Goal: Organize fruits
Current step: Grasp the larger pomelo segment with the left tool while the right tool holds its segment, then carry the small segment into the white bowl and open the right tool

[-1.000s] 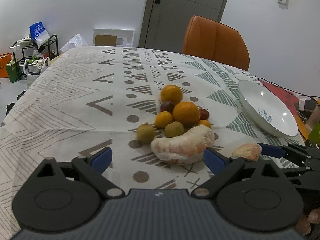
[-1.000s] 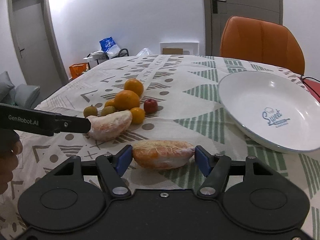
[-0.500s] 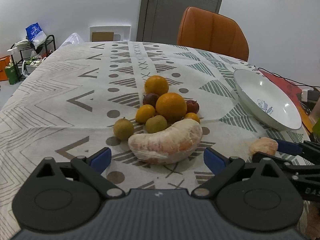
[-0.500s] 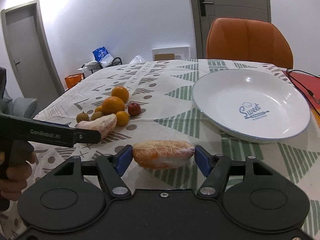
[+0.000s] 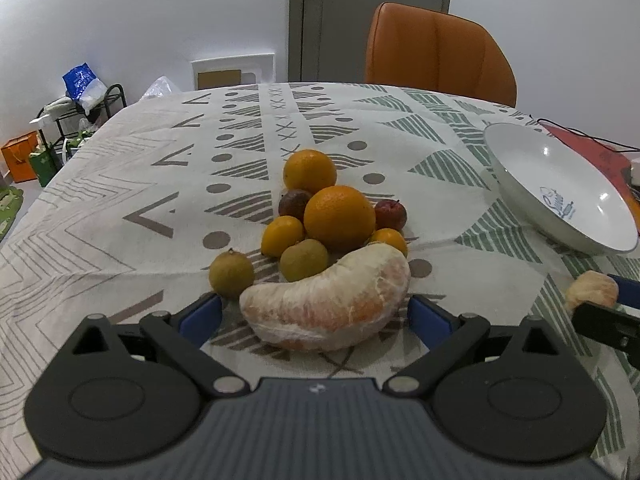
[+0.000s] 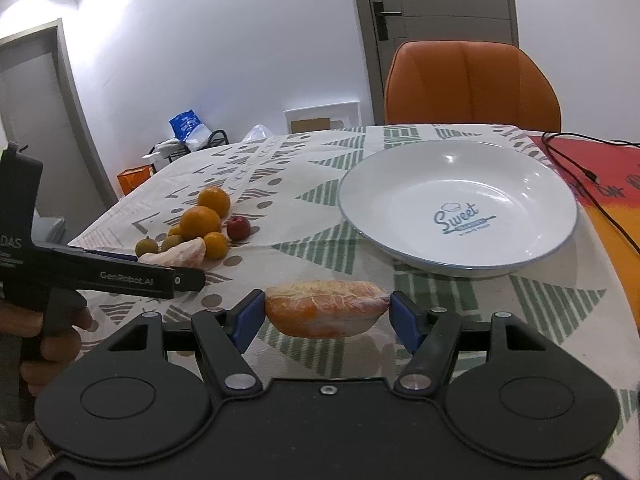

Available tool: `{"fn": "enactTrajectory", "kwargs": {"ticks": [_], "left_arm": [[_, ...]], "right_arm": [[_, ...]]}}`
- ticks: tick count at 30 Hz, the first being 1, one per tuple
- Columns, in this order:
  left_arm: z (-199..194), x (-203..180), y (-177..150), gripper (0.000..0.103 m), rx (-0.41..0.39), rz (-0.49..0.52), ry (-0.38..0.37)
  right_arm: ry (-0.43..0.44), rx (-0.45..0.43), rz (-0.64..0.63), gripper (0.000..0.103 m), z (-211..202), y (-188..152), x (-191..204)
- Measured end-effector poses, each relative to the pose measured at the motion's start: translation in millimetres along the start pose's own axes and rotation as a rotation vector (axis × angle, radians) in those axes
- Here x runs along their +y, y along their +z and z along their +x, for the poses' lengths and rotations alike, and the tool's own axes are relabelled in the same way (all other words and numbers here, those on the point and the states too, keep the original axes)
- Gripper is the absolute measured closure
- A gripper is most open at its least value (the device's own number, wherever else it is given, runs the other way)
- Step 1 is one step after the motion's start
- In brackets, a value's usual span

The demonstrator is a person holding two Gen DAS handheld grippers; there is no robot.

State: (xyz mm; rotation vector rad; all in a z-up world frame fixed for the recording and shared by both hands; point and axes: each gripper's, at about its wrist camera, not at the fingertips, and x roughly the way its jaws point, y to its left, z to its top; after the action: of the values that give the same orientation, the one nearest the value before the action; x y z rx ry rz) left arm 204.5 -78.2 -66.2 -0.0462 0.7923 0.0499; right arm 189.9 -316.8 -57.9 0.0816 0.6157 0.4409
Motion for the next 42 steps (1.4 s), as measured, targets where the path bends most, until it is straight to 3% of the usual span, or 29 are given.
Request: {"fn": "enactTrajectory", "kwargs": {"ticks": [2, 4, 18, 42], "left_arm": [[-1.7, -3.1, 0.7, 0.020, -0.009, 0.012, 0.000], [-3.6, -3.5, 3.7, 0.021, 0.004, 0.005, -0.019], [-33.3, -11.2, 18.3, 0.022, -0.071, 0.031, -0.060], [-31.4, -53.2, 42.2, 0.022, -0.122, 0.114, -0.130]], "right_arm": [[0.001, -0.004, 0.006, 0.038, -2.2, -0.5, -2.2], [0.002, -0.010, 0.007, 0.038, -4.4, -0.3, -3.2], [-0.001, -0.064, 0.009, 0.038, -16.3, 8.7, -8.7], [-0.157, -0.110, 0.031, 0.038, -16.1, 25.5, -56.8]]}}
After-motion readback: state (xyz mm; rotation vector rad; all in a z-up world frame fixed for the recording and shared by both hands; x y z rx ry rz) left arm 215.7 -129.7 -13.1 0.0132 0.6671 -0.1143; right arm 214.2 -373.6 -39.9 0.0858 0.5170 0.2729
